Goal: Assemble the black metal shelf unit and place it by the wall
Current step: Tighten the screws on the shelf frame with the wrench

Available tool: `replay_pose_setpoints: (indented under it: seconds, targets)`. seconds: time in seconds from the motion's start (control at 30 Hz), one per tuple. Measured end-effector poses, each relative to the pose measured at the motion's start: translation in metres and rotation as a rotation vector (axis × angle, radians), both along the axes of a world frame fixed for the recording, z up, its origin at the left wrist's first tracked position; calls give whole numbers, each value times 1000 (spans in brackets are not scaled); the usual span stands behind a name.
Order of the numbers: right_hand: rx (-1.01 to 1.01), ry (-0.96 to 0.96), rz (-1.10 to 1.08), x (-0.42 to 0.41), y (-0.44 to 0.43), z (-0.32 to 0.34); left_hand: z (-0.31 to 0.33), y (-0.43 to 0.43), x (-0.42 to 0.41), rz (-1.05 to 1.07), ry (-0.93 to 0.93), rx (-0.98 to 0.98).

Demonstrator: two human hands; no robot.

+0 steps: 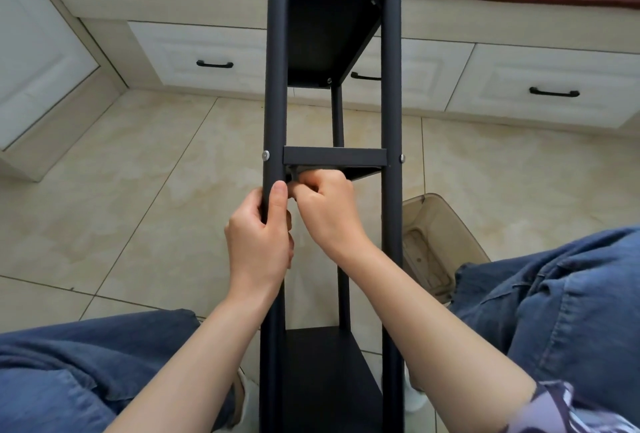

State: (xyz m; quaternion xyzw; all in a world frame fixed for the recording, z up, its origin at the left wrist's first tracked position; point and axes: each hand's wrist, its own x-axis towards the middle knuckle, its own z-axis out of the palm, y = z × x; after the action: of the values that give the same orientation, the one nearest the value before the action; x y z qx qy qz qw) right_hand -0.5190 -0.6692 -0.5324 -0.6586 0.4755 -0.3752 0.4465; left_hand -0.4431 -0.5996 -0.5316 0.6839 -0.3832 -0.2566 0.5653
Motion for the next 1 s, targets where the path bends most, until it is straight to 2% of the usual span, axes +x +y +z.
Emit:
replay_pose_setpoints:
  seconds: [0.57,0.8,1.0]
  targets:
    - [-114,51,-27,8,-1,-13,-6,-1,5,20,-35,-6]
    - [-210,-40,-87,21,-5,-33,-2,0,3,14,-3,-13]
    - [-320,-44,-149,28,-4,-42,-4,-1,6,27,11,-5]
